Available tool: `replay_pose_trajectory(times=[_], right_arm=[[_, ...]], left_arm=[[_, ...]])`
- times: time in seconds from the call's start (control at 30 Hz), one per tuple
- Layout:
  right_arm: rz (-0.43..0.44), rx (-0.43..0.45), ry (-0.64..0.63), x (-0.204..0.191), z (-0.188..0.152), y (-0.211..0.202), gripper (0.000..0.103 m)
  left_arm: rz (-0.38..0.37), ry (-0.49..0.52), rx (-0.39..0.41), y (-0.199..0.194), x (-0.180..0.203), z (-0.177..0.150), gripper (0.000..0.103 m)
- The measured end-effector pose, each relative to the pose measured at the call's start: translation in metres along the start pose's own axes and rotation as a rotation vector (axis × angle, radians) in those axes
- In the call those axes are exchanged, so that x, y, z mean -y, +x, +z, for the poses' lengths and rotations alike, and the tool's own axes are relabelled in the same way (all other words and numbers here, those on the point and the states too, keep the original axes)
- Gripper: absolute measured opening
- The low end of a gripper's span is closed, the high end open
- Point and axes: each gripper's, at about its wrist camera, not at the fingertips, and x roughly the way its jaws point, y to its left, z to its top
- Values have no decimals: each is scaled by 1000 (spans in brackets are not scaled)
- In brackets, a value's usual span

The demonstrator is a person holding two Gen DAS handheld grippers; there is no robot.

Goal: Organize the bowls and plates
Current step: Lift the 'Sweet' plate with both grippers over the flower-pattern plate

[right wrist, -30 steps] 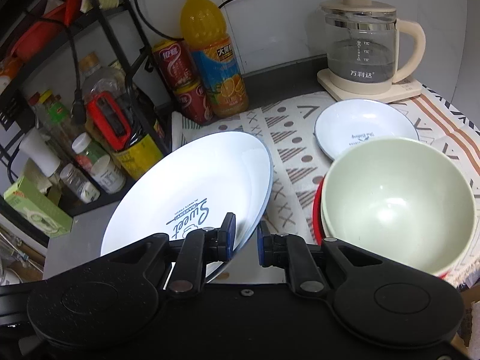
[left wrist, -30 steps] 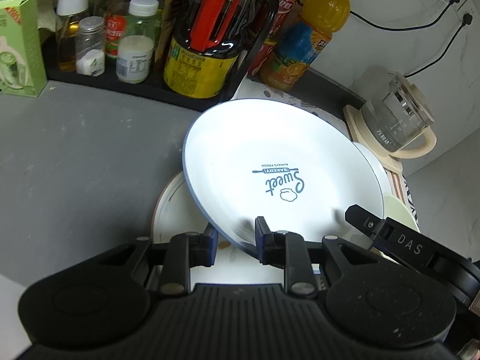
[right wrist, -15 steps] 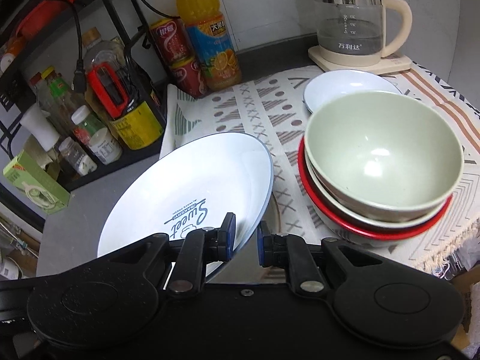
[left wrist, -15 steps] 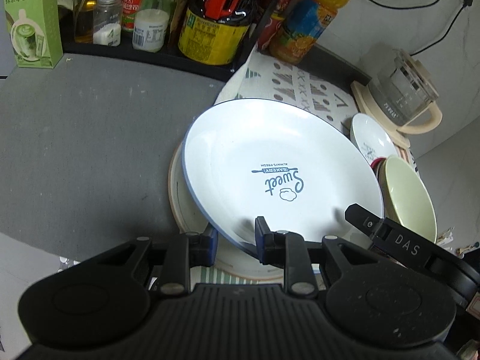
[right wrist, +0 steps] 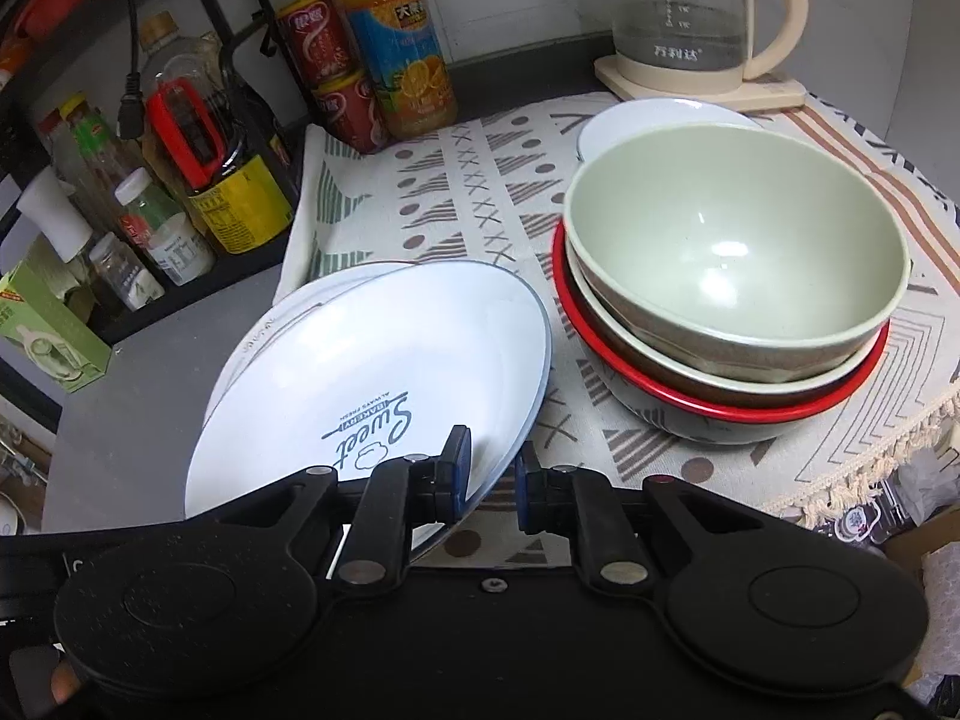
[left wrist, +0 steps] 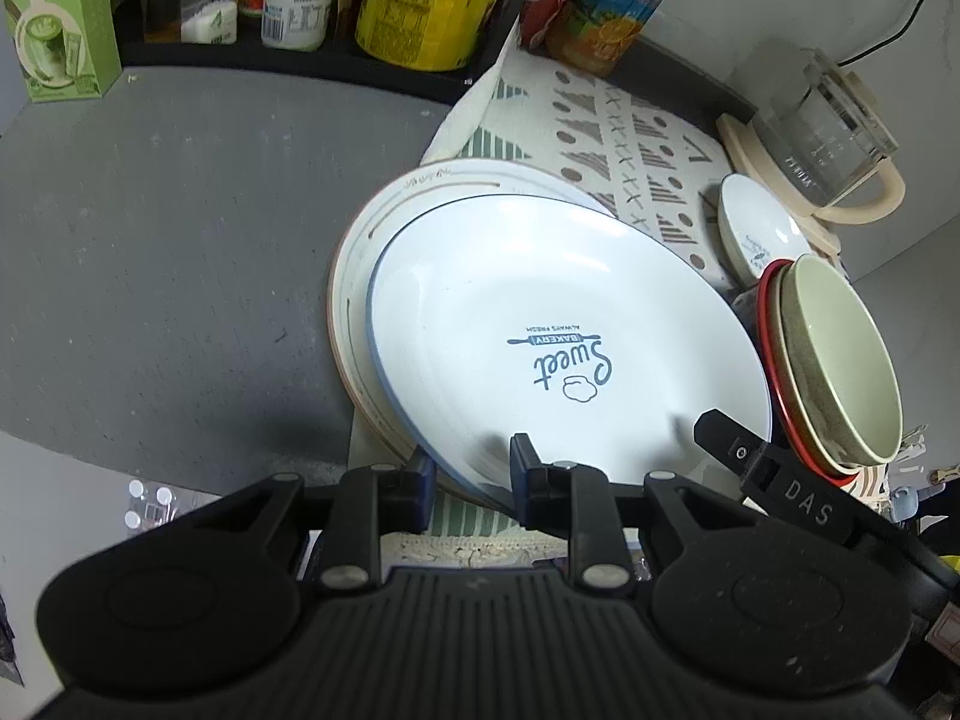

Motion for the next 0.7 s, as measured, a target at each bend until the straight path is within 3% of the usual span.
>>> replay_pose_trajectory(times=[0.27,0.43,0.57,0.7], right_arm=[[-10,-17,-23,-3,3,11,13],[-3,-27,-22,-2,6,16,12],[3,-28,-14,1,8,18,10],[3,-32,-9,1,12,22,10]], left_arm=[[22,34,-26,11,6,2,26],[66,81,-60,9,15,6,36],[112,70,-63,8,12,8,37],[141,50,-46,5,7,15,47]])
